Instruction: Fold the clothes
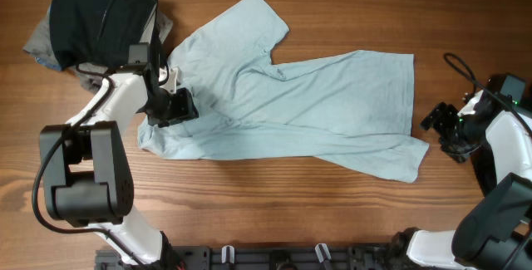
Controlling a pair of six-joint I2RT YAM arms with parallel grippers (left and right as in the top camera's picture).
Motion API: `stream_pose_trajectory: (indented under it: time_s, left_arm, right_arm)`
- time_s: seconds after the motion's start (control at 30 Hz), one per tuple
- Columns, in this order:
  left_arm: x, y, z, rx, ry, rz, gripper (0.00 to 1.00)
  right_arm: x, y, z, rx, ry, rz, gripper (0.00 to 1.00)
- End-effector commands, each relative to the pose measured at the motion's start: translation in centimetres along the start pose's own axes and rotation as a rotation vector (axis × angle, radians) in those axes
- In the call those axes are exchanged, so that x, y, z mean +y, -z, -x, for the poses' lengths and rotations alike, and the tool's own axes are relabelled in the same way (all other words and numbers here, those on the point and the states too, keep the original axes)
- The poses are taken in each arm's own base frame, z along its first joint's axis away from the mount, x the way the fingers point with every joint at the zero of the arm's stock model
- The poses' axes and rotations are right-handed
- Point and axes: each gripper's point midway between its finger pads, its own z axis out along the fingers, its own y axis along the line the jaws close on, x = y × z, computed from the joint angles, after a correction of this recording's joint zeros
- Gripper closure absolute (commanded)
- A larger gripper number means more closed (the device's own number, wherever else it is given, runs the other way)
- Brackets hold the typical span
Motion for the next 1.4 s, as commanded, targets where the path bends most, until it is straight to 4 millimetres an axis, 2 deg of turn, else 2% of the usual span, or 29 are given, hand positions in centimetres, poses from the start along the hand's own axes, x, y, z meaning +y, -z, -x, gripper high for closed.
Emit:
stream_pose_trajectory:
  time_s: [0.0,0.2,0.3,0.4,0.5,0.63,0.67,0.83,0.97,1.07,1.17,1.27,1.37]
  left_arm:
    - [0.8,-0.2,-0.2,0.003,-0.004,0.035,0.50]
    - [2.5,0.0,-0.6,0.019,0.007,0.138,0.52]
    - [1.9,-0.1,0.1,-0.010,-0.002,0.105,0.52]
    - [0.3,-0.2,1.1,-0.045,-0.017,0.014,0.58]
    - [-0.6,-0.2,1.9,-0.077,-0.012,-0.034,0.68]
    - [-0.6,-0.2,1.9,-0.079,-0.013,-0.034,0.93]
    - [-0.6,-0.2,1.9,-0.076,-0.012,-0.034,0.96]
    - [-0.6,0.2,0.9,-0.037,0.006,-0.029,0.96]
    - [-1.0,3.6,1.4,-0.066,0.062,-0.026,0.96]
    - [-0.8,7.4,2.1,-0.140,0.107,-0.029,0.96]
    - [-0.6,10.3,2.2,-0.216,0.134,-0.037,0.96]
    - [-0.8,12.5,2.0,-0.273,0.130,-0.042,0.96]
    - [-1.2,14.1,2.0,-0.321,0.118,-0.044,0.96]
  right_arm:
    - [-0.1,-0.4,-0.4,0.022,-0.009,0.007,0.23]
    - [-0.1,-0.4,-0.4,0.023,-0.009,0.007,0.23]
    - [-0.1,-0.4,-0.4,0.022,-0.009,0.007,0.23]
    - [-0.1,-0.4,-0.5,0.023,-0.009,0.007,0.23]
    - [-0.1,-0.4,-0.5,0.024,-0.008,0.007,0.23]
    - [-0.1,-0.4,-0.5,0.023,-0.009,0.007,0.23]
    - [-0.1,-0.4,-0.5,0.023,-0.008,0.007,0.23]
    - [-0.1,-0.4,-0.5,0.023,-0.009,0.007,0.23]
    - [-0.1,-0.4,-0.7,0.033,-0.007,0.004,0.23]
    - [-0.3,-0.4,-1.3,0.057,-0.005,-0.002,0.22]
    - [-0.3,-0.4,-1.5,0.064,-0.006,-0.004,0.17]
    - [-0.3,-0.4,-1.2,0.051,-0.004,0.000,0.15]
    - [0.3,-0.4,-0.9,0.043,0.003,0.030,0.17]
